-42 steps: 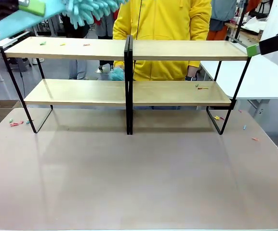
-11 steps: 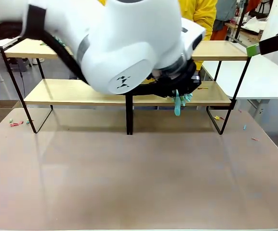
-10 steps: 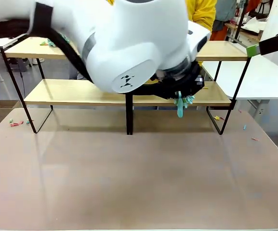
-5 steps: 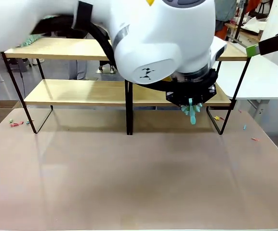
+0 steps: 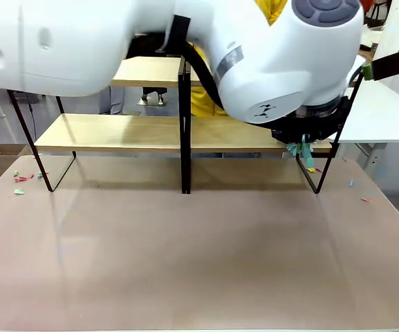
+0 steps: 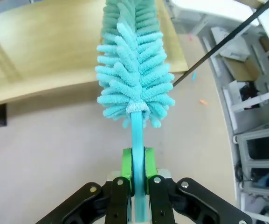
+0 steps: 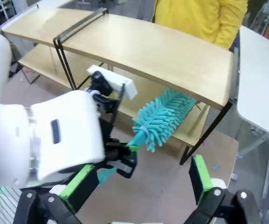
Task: Clean the shelves.
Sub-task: Clean another randomly selected level of the Shelf with the Duster.
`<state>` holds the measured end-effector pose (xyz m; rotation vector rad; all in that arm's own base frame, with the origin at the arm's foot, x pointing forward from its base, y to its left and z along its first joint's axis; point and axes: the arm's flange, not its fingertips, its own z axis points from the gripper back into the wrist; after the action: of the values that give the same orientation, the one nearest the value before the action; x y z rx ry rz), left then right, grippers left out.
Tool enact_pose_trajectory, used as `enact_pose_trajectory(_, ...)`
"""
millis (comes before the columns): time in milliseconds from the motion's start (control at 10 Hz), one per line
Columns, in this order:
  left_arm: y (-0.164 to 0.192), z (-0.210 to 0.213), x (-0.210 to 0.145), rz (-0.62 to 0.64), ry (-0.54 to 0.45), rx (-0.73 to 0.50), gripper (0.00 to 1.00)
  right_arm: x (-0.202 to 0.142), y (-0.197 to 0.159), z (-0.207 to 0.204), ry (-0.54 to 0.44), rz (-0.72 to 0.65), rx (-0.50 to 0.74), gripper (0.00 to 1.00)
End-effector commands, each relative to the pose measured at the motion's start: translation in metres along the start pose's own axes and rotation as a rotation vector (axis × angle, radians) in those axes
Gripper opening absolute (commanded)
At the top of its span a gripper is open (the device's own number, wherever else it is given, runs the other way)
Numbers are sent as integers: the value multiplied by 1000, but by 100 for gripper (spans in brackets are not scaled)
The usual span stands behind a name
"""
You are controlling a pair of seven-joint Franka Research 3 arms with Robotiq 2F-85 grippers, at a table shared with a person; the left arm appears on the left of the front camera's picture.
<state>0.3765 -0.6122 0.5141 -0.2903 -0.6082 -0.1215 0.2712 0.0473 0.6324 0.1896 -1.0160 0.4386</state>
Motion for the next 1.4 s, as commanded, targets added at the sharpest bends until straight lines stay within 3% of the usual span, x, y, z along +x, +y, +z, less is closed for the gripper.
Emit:
enact_pose_trajectory(0, -18, -13, 14, -13, 30, -9, 12, 2, 4, 0, -2, 5, 7, 100)
enact_pose_trajectory(200, -18, -18, 16, -21, 64, -41, 12, 2, 4, 0, -2, 5, 7, 100)
enact_pose_trajectory(400, -19, -18, 15, -52, 171, -113, 12, 2, 4, 0, -2, 5, 7, 100)
enact_pose_trajectory(700, -12, -13, 18, -47, 151, -228, 12, 2, 4, 0, -2, 5, 7, 100)
enact_pose_trajectory(1000, -6, 0, 20, -26, 100, -239, 12, 2, 4, 0, -2, 5, 7, 100)
enact_pose_trajectory(1300, 9, 33, 12, -34, 187, -157, 12, 2, 4, 0, -2, 5, 7, 100)
